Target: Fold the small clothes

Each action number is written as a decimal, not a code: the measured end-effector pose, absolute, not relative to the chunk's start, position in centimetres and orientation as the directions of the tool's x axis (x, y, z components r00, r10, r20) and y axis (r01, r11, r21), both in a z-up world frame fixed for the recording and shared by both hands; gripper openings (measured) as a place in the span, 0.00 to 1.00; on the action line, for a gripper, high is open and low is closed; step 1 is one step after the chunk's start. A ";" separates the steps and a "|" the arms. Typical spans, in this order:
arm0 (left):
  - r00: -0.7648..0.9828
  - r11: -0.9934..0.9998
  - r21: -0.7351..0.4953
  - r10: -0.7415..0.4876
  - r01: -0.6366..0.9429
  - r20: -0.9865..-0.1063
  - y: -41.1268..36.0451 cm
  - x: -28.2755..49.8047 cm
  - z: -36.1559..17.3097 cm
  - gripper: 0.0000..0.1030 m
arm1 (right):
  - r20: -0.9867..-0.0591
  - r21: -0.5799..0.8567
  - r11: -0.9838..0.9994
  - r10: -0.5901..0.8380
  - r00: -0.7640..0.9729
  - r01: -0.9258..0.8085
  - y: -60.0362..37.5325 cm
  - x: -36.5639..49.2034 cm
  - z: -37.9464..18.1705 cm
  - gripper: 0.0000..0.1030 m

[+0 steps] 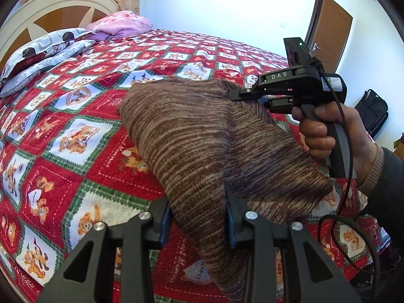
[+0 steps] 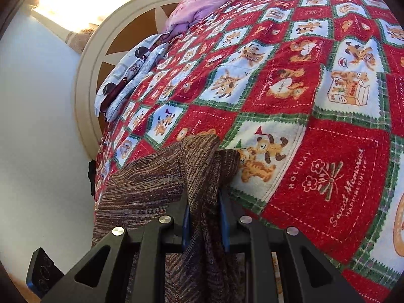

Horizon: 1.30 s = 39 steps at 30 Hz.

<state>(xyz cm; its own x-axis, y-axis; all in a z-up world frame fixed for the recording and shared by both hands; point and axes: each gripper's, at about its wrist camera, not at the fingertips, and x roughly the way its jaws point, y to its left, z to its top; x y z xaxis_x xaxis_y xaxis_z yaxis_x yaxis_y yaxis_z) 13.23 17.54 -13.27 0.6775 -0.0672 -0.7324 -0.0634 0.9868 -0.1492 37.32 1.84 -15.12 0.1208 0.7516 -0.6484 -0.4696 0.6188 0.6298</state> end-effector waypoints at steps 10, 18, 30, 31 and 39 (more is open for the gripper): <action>0.695 0.992 -0.090 -0.006 -0.084 -0.719 16.9 12.6 -11.3 0.58 | -0.673 0.444 0.684 0.681 0.289 -0.579 1.9 34.7 -11.6 0.42; 0.763 0.988 -0.040 0.088 -0.148 -0.641 17.0 10.6 -7.8 0.87 | -0.629 0.200 0.787 0.560 0.540 -0.583 -1.4 27.6 -5.7 0.57; 0.821 0.987 -0.006 0.130 -0.160 -0.556 15.2 8.2 -4.3 0.88 | -0.547 0.064 0.808 0.519 0.656 -0.586 -5.0 17.1 -1.3 0.62; 0.823 0.987 -0.003 0.132 -0.160 -0.552 15.1 8.2 -4.1 0.88 | -0.544 0.057 0.809 0.516 0.662 -0.585 -5.0 16.6 -1.2 0.62; 0.836 0.987 0.009 0.139 -0.158 -0.530 14.7 7.7 -3.3 0.88 | -0.510 0.033 0.819 0.507 0.695 -0.573 -5.3 13.9 -0.2 0.62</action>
<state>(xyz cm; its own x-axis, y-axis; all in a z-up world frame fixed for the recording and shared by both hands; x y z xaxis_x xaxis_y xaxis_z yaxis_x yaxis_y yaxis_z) 7.66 14.74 -3.35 0.8364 0.1390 -0.5303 -0.1585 0.9873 0.0089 13.93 -5.31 -0.19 0.6951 0.5067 -0.5100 -0.5731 0.8188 0.0325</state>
